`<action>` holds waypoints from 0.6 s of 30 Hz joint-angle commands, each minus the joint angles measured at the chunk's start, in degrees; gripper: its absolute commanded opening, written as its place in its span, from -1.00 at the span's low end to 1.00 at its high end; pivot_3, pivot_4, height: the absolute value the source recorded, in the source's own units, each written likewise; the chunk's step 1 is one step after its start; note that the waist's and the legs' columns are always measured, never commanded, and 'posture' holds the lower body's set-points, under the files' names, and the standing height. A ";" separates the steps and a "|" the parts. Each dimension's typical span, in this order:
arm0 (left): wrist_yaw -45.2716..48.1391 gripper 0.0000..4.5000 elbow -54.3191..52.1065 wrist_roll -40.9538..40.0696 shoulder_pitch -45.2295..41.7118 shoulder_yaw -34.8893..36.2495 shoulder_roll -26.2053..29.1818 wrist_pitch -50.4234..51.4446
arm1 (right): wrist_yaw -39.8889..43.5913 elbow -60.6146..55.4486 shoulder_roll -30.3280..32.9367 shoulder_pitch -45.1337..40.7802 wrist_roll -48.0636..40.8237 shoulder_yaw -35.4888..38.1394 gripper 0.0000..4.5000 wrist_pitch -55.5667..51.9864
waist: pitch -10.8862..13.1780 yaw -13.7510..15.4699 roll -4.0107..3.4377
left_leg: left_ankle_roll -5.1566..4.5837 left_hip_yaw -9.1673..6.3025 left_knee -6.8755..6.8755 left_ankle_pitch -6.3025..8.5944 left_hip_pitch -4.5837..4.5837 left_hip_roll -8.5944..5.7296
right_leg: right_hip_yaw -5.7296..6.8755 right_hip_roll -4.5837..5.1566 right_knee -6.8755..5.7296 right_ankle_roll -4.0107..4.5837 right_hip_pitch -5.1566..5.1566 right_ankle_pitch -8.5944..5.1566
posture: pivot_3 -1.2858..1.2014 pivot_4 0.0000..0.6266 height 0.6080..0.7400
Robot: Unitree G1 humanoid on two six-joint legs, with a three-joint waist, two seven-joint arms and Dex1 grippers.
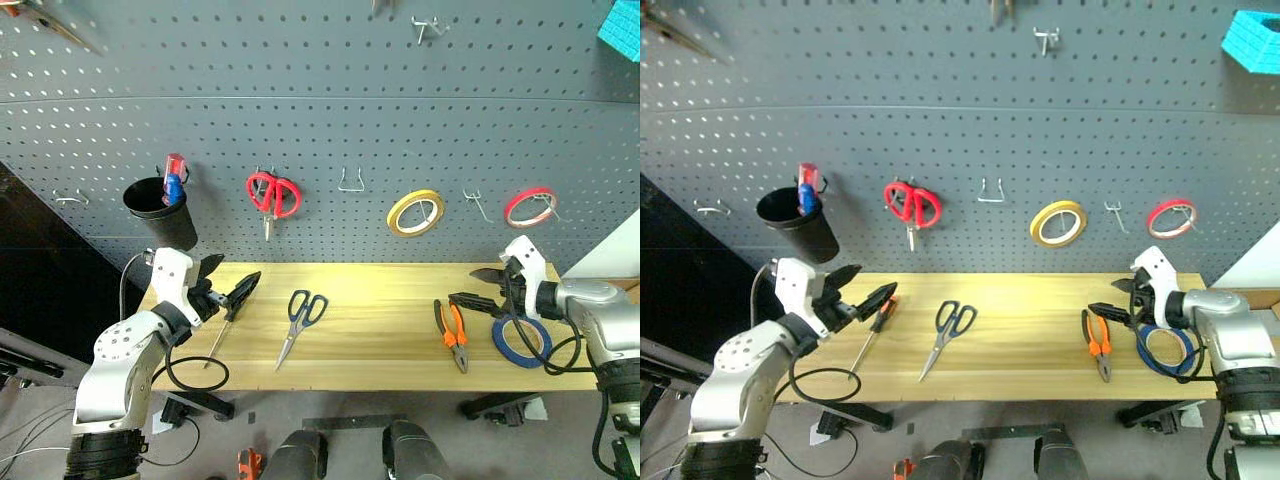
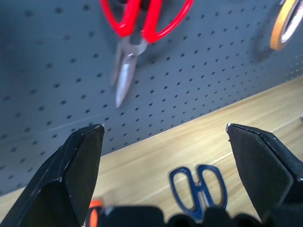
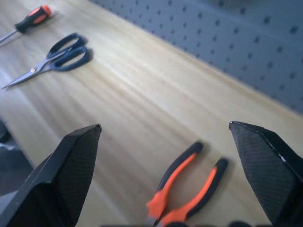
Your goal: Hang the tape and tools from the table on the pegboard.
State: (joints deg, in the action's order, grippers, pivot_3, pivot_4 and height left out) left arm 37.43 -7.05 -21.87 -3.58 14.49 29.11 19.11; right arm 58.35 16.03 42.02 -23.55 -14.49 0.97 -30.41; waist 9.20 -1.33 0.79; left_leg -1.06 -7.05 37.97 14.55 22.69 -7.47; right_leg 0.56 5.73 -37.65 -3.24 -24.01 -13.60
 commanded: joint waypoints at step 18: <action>8.80 0.96 -4.62 8.32 -4.67 -29.24 -2.27 0.89 | -7.59 1.90 8.81 -1.94 7.97 -4.31 1.00 -25.05 | 2.90 0.41 -0.02 | -0.29 0.00 -0.02 0.16 0.13 0.11 | -0.07 0.05 0.21 0.31 0.02 -0.07 | -0.05 -0.05 1.00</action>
State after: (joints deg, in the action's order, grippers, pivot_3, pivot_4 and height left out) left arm 46.41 -11.19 -15.67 -7.77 -12.30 27.31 21.17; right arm 51.56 20.03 50.75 -24.31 -6.58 -3.07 -52.48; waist 12.09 -0.93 0.77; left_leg -1.36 -7.04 37.96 14.70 22.85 -7.36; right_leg 0.50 5.80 -37.39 -2.92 -24.00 -13.67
